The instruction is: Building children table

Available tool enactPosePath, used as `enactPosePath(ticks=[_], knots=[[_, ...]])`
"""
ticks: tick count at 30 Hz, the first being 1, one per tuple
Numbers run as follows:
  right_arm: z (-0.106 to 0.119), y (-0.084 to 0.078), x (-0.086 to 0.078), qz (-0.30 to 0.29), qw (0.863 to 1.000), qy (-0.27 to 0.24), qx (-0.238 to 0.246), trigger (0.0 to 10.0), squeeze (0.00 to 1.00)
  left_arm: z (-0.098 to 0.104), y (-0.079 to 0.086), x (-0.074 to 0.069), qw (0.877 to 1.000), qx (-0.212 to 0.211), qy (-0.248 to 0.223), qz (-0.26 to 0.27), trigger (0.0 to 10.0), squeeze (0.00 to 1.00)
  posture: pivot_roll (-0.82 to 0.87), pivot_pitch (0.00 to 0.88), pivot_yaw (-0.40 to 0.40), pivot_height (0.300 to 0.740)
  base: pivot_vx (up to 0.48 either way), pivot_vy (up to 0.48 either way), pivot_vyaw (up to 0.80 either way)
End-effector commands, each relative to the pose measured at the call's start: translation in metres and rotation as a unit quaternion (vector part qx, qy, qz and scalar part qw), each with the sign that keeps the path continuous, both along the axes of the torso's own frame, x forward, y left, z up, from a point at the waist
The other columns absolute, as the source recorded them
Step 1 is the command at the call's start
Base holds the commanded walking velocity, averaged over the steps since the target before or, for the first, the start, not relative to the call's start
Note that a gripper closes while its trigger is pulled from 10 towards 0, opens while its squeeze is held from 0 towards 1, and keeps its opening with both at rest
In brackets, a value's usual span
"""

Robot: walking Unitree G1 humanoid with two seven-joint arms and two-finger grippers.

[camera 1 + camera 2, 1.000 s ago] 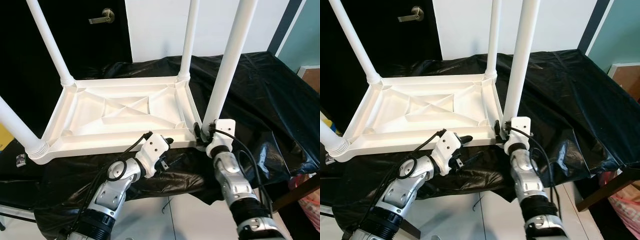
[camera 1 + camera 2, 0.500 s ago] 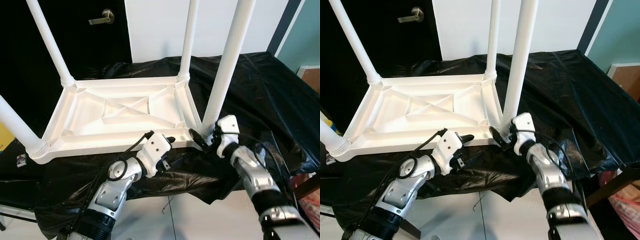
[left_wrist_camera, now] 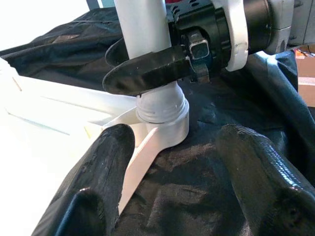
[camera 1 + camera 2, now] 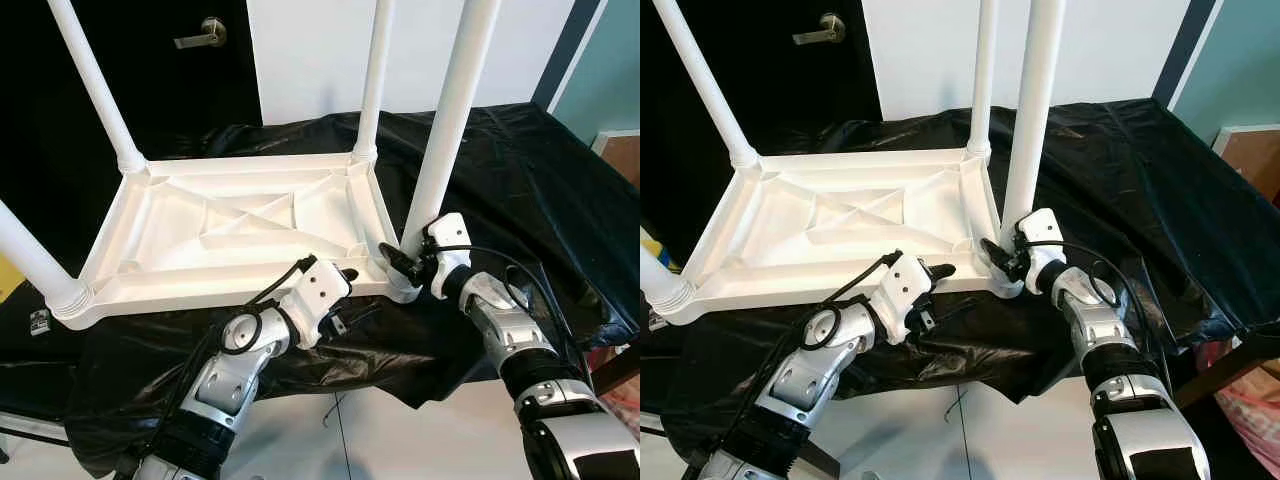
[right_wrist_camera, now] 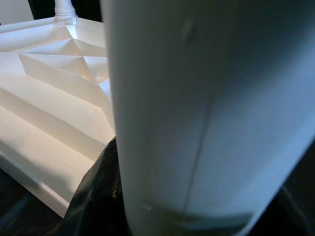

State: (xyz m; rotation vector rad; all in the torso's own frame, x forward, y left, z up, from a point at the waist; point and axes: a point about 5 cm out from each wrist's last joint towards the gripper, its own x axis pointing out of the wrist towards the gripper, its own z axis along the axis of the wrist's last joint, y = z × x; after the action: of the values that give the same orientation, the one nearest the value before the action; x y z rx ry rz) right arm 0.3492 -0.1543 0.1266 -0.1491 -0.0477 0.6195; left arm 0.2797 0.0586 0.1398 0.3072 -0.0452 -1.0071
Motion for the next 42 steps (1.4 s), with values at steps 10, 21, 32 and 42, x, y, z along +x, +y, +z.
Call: enactPosePath(ticks=[10,21,32,42], knots=[[-0.019,0.004,-0.008,-0.043,0.998,0.037,0.035,10.0,0.0,0.002,-0.002,-0.001,1.0,-0.002,0.0,0.0,10.0,0.0,0.02,0.042,0.004,0.74,0.0,0.0,0.0],[-0.027,0.015,-0.01,-0.221,0.97,0.075,0.07,10.0,0.0,-0.001,-0.004,-0.004,1.0,-0.008,0.008,0.004,10.0,0.0,0.01,0.049,-0.002,0.74,0.0,0.0,0.0],[-0.028,0.036,-0.011,-0.355,0.923,0.092,0.112,10.0,0.0,-0.001,-0.004,-0.003,1.0,-0.014,0.01,0.012,10.0,0.0,0.01,0.041,-0.011,0.74,0.0,0.0,0.0],[-0.022,0.057,-0.013,-0.34,0.927,0.099,0.123,10.0,0.0,0.002,-0.005,-0.001,1.0,-0.018,0.008,0.016,10.0,0.0,0.01,0.031,-0.013,0.74,0.0,0.0,0.0]])
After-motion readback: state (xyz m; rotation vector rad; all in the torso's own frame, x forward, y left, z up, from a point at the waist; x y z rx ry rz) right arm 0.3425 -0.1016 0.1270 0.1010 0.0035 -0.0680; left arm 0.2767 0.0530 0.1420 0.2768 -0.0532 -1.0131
